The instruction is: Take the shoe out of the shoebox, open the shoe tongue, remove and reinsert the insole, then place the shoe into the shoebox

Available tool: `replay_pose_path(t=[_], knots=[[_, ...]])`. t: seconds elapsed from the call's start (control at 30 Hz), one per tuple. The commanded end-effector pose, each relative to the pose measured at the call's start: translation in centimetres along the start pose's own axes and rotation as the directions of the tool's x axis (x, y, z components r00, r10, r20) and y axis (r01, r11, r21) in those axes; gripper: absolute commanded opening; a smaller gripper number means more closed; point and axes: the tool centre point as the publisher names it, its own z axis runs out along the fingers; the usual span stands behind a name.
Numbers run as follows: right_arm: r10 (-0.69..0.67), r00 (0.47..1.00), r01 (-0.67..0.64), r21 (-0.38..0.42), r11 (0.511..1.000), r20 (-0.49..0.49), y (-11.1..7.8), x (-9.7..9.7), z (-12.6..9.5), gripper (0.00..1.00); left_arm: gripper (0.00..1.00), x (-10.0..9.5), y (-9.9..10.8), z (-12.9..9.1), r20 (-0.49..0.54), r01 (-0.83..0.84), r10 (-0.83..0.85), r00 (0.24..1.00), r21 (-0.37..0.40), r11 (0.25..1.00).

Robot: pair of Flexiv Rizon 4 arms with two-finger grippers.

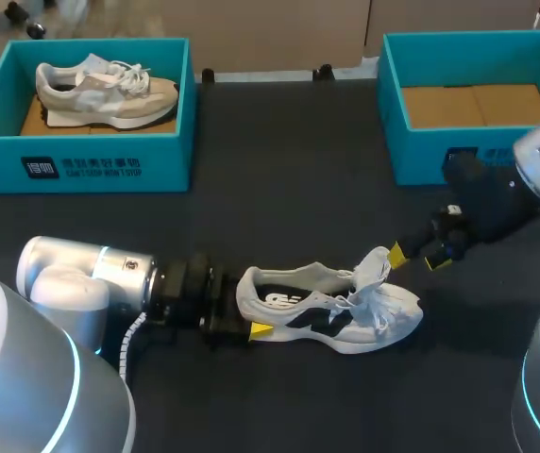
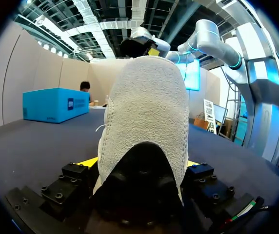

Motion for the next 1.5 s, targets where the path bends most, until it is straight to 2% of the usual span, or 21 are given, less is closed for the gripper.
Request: replay_pose_path(t=[0.03,0.13,0.17,0.23,0.27,0.3,0.33,0.43,0.53,0.63,0.8,0.87,1.23,1.37,1.5], knots=[[-0.109,0.931,0.077,0.105,0.992,0.348,1.2,2.3,-1.2,1.0,0.0,0.0,0.0,0.0,0.0,0.001,-0.001,1.0,-0.003,1.0],[-0.203,0.904,0.151,0.162,0.975,0.375,1.6,3.6,-1.0,1.0,0.0,0.0,0.0,0.0,0.0,0.001,-0.001,1.0,-0.003,1.0],[-0.227,0.895,0.169,0.179,0.969,0.385,1.7,4.1,-0.8,0.96,0.0,0.0,0.0,0.0,0.0,0.001,-0.001,1.0,-0.003,1.0],[-0.288,0.874,0.219,0.212,0.952,0.391,1.8,4.8,-0.4,0.47,0.0,0.0,0.0,0.0,0.0,0.001,-0.001,1.0,-0.003,1.0],[-0.321,0.864,0.251,0.222,0.942,0.387,1.8,5.1,-0.2,0.34,0.0,0.0,0.0,0.0,0.0,0.001,-0.001,1.0,-0.003,1.0],[-0.348,0.859,0.278,0.23,0.933,0.375,1.8,5.3,-0.1,0.08,0.0,0.0,0.0,0.0,0.0,0.001,-0.001,1.0,-0.003,1.0],[-0.384,0.848,0.312,0.241,0.919,0.366,1.8,5.5,0.1,0.0,0.0,0.0,0.0,0.0,0.0,0.001,-0.001,1.0,-0.003,1.0],[-0.479,0.811,0.394,0.29,0.872,0.336,1.7,6.1,0.8,0.0,0.0,0.0,0.0,0.0,0.0,0.001,-0.001,1.0,-0.003,1.0],[-0.588,0.756,0.492,0.343,0.8,0.288,1.7,6.7,1.4,0.0,0.0,0.0,0.0,0.0,0.0,0.001,-0.001,1.0,-0.003,1.0],[-0.65,0.723,0.547,0.382,0.745,0.234,1.8,7.1,2.1,0.0,0.0,0.0,0.0,0.0,0.0,0.001,-0.001,1.0,-0.003,1.0],[-0.709,0.701,0.64,0.371,0.673,0.077,2.2,8.1,3.6,0.0,0.0,0.0,0.0,0.0,0.0,0.001,-0.001,1.0,-0.003,1.0],[-0.665,0.745,0.589,0.42,0.69,0.047,2.8,8.3,4.6,0.0,0.0,0.0,0.0,0.0,0.0,0.001,-0.001,1.0,-0.003,1.0],[-0.665,0.745,0.589,0.42,0.69,0.047,2.8,8.3,4.6,0.0,0.0,0.0,0.0,0.0,0.0,0.001,-0.001,1.0,-0.003,1.0],[-0.705,0.706,0.61,0.452,0.651,0.062,2.8,9.0,7.6,0.0,0.0,0.0,0.0,0.0,0.0,0.001,-0.001,1.0,-0.003,1.0],[-0.756,0.652,0.664,0.44,0.605,0.055,2.8,9.7,9.6,0.0,0.0,0.0,0.0,0.0,0.0,0.001,-0.001,1.0,-0.003,1.0]])
